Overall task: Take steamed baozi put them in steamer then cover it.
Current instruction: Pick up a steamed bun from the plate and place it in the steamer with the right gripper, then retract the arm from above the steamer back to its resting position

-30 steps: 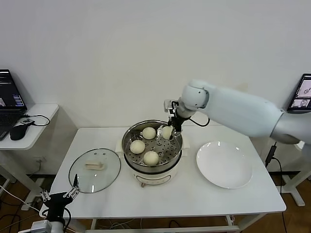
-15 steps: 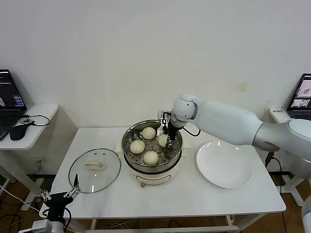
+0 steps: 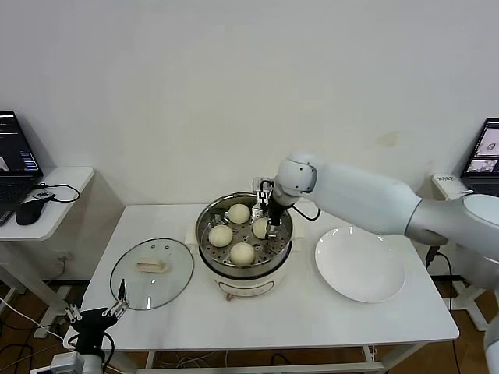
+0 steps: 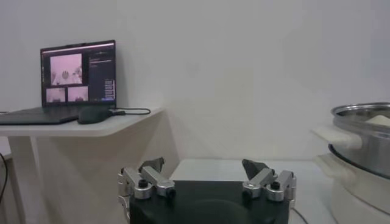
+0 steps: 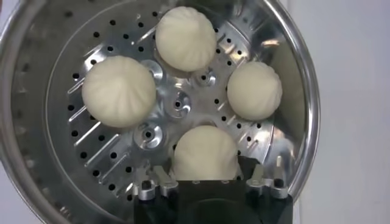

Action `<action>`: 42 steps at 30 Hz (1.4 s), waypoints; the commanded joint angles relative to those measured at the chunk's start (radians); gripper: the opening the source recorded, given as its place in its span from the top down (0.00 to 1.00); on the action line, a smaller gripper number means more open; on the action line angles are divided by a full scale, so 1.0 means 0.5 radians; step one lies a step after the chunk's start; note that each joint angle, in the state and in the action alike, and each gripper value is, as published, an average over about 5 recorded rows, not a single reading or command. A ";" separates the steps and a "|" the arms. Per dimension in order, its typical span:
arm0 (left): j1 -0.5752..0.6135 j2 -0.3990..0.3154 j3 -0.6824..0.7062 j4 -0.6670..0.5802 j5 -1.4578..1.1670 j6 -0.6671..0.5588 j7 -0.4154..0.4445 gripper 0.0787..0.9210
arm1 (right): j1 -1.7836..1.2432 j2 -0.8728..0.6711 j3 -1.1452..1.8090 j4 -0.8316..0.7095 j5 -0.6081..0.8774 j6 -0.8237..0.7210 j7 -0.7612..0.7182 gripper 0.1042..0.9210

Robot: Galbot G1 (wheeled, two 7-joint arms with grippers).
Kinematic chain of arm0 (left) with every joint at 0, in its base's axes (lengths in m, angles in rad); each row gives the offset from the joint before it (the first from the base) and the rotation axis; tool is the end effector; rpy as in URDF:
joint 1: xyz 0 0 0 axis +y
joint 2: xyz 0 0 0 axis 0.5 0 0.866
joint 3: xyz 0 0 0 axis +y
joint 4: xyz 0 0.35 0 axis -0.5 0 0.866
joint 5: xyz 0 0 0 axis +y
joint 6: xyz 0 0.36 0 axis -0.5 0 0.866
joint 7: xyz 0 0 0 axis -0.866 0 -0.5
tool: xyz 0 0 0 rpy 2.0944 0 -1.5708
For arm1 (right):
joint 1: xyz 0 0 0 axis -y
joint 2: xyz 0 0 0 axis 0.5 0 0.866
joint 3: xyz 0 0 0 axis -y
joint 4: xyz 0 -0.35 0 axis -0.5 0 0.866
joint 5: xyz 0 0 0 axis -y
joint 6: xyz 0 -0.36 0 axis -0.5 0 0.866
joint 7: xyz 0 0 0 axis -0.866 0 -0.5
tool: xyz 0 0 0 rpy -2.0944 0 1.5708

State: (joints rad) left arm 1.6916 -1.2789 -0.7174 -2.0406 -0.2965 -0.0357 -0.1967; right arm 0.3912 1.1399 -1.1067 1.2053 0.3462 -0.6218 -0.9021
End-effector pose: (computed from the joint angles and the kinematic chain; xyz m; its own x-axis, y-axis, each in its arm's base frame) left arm 0.1549 0.1130 -0.3182 -0.9696 -0.2268 0.0914 -0.2205 0.9726 0.0743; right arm 0.5674 0.1050 -0.0957 -0.2696 -0.2527 0.9292 -0.9596 -0.0108 -0.2813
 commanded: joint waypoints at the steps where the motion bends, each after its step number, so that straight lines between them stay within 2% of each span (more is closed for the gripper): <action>1: -0.005 0.005 0.006 -0.006 0.001 0.002 0.002 0.12 | 0.082 -0.271 0.158 0.339 0.194 -0.066 0.100 0.12; 4: -0.008 0.007 0.009 -0.005 0.001 0.001 0.002 0.12 | 0.050 -0.438 0.267 0.532 0.377 -0.066 0.323 0.12; 9: -0.012 0.013 0.016 -0.003 0.008 0.001 0.001 0.12 | -0.146 -0.705 0.465 0.896 0.728 -0.020 0.883 0.12; 12: -0.014 0.017 0.018 -0.002 0.019 0.001 -0.001 0.12 | -0.408 -0.885 0.669 1.067 0.853 0.137 1.213 0.12; 16: -0.018 0.023 0.015 0.008 0.041 -0.001 -0.003 0.12 | -1.003 -1.089 1.161 1.239 0.810 0.438 1.509 0.12; 21: -0.021 0.027 0.017 0.032 0.119 0.002 0.005 0.12 | -1.926 -1.180 1.953 1.364 0.569 0.752 1.648 0.12; 28: -0.046 0.033 0.055 0.090 0.463 -0.014 -0.008 0.12 | -3.045 -0.800 3.058 1.381 0.152 1.173 1.525 0.12; 37: -0.203 0.105 0.009 0.337 1.738 -0.227 -0.015 0.12 | -3.755 -0.238 3.849 1.443 -0.090 1.472 1.356 0.12; 42: -0.286 0.239 0.017 0.510 2.346 -0.382 0.009 0.12 | -3.945 0.081 4.055 1.503 -0.100 1.496 1.357 0.12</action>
State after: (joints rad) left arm 1.6202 -1.2340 -0.7081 -1.9286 0.1947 -0.1042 -0.2009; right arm -1.1289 0.8948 0.4503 1.8894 0.3973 -0.0301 -0.2254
